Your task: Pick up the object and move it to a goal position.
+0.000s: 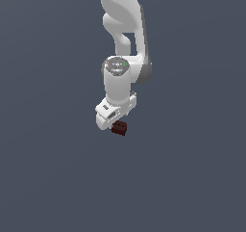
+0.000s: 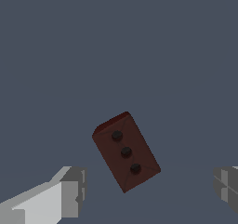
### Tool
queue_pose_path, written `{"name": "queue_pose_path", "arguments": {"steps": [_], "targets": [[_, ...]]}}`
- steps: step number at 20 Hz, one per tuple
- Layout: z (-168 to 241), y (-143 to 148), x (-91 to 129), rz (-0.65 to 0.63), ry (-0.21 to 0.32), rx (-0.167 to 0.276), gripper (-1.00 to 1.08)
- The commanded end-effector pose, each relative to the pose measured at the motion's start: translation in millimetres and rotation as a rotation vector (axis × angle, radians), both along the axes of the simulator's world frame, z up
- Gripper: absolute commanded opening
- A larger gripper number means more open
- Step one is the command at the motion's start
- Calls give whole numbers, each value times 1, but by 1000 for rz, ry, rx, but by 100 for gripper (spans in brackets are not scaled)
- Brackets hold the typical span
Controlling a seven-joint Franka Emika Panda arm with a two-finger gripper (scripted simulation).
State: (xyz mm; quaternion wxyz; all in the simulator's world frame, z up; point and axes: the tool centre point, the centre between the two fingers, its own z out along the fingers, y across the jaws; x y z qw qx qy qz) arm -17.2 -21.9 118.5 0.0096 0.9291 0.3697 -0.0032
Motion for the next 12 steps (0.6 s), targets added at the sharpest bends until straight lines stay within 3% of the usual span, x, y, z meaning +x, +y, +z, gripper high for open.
{"name": "queue_pose_path", "arguments": {"steps": [1,12], "targets": [[-6,0,-2,70,2,2,100],[-29,0,-9,353,6,12,100]]}}
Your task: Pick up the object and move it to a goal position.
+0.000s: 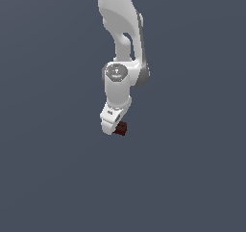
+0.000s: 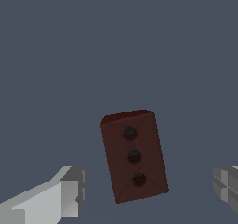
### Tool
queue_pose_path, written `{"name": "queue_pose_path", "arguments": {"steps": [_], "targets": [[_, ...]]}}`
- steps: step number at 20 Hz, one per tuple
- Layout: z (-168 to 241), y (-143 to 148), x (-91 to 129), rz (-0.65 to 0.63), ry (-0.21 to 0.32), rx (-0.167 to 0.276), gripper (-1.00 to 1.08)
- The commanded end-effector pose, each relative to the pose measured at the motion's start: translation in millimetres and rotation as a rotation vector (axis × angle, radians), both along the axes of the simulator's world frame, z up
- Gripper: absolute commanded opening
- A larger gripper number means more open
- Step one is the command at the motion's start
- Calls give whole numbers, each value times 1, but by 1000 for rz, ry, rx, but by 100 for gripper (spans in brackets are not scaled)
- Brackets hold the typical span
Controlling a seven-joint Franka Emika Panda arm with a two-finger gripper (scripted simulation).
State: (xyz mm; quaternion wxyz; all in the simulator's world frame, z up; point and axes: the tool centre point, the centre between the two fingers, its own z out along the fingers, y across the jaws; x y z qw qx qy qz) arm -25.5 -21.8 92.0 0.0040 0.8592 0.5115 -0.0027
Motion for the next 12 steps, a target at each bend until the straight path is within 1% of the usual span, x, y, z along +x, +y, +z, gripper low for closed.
{"name": "queue_pose_path", "arguments": {"steps": [1,7,12], "targets": [[-4,0,-1,56,0,3,100],[-12,1,-4,147,0,7,100],[-14,1,-5,185,0,9,100]]}}
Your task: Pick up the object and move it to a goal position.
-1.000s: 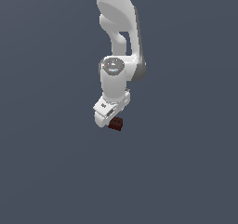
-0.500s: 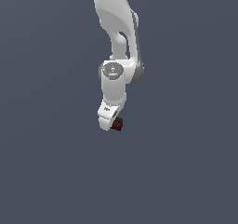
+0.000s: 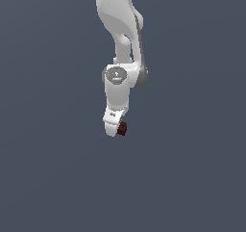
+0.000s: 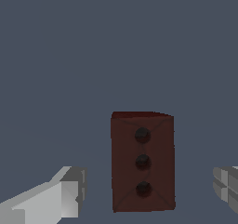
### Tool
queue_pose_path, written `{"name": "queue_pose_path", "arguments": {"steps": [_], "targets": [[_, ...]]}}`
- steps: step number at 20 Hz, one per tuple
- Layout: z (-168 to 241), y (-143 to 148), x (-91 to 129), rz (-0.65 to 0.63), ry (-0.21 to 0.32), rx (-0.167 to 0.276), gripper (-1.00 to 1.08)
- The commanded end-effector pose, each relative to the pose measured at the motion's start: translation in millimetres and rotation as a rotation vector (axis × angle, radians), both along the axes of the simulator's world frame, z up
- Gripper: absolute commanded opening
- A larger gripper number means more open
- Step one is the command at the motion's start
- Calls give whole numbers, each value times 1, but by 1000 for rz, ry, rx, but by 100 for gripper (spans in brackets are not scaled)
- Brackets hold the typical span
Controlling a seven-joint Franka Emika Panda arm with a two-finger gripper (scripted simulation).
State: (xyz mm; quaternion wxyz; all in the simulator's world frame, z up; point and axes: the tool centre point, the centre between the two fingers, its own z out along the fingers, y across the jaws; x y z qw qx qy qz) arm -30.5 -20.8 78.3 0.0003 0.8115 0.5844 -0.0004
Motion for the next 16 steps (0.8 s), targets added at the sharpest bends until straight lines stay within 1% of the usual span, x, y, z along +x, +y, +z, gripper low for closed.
{"name": "queue_pose_path", "arguments": {"steps": [1,8,16], "targets": [[-1,0,0,15,0,1,100],[-6,0,-1,13,0,1,100],[-41,1,-2,17,0,1,100]]}}
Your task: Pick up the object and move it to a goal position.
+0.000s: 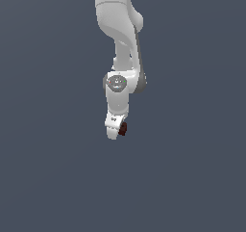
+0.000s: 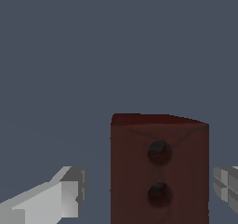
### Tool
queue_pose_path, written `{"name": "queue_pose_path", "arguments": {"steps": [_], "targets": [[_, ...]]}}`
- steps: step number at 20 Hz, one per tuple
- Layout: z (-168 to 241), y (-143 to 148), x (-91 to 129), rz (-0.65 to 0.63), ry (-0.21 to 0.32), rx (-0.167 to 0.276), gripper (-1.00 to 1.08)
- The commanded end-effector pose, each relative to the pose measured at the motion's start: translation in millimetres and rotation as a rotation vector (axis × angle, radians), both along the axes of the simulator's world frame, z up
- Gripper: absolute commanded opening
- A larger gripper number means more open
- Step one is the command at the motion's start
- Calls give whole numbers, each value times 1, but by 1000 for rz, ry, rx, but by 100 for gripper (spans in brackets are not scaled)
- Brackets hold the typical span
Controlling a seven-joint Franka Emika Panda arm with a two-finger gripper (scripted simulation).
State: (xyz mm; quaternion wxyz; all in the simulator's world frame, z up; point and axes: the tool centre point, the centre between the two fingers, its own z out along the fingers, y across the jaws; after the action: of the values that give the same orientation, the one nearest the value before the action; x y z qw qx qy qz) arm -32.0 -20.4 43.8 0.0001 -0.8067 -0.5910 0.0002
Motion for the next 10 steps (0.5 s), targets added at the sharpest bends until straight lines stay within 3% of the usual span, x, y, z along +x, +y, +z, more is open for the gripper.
{"name": "queue_pose_path", "arguments": {"steps": [1,6,7,10], "targets": [[-10,0,0,1,0,0,100],[-17,0,1,1,0,0,100],[-17,0,1,1,0,0,-100],[-17,0,1,1,0,0,-100]]}}
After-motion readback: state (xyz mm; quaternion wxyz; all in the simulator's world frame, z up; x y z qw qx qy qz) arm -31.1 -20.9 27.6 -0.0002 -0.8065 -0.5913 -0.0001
